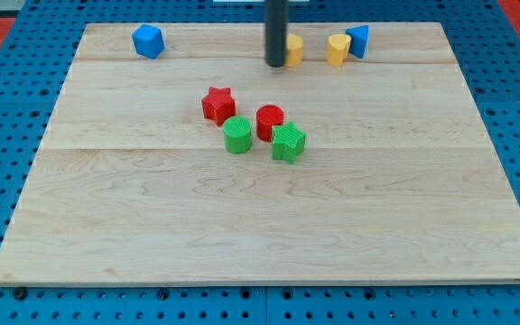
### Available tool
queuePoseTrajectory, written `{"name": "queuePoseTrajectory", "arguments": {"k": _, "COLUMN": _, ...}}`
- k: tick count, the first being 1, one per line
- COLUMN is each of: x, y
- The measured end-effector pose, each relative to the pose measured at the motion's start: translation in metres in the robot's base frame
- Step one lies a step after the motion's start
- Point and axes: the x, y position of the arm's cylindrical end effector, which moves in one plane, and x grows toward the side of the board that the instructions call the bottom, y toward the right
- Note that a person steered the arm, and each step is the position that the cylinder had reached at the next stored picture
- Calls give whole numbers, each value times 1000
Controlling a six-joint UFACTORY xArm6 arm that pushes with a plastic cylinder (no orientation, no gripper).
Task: Place the blue cube above the yellow hexagon
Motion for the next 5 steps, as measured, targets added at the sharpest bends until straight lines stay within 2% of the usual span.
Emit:
{"name": "queuePoseTrajectory", "arguments": {"k": 1, "x": 28, "y": -41}}
{"name": "queuePoseTrajectory", "arguments": {"k": 2, "x": 28, "y": -196}}
{"name": "queuePoseTrajectory", "arguments": {"k": 3, "x": -13, "y": -292}}
{"name": "queuePoseTrajectory", "arguments": {"k": 4, "x": -36, "y": -296}}
{"name": "queuePoseTrajectory", "arguments": {"k": 5, "x": -36, "y": -190}}
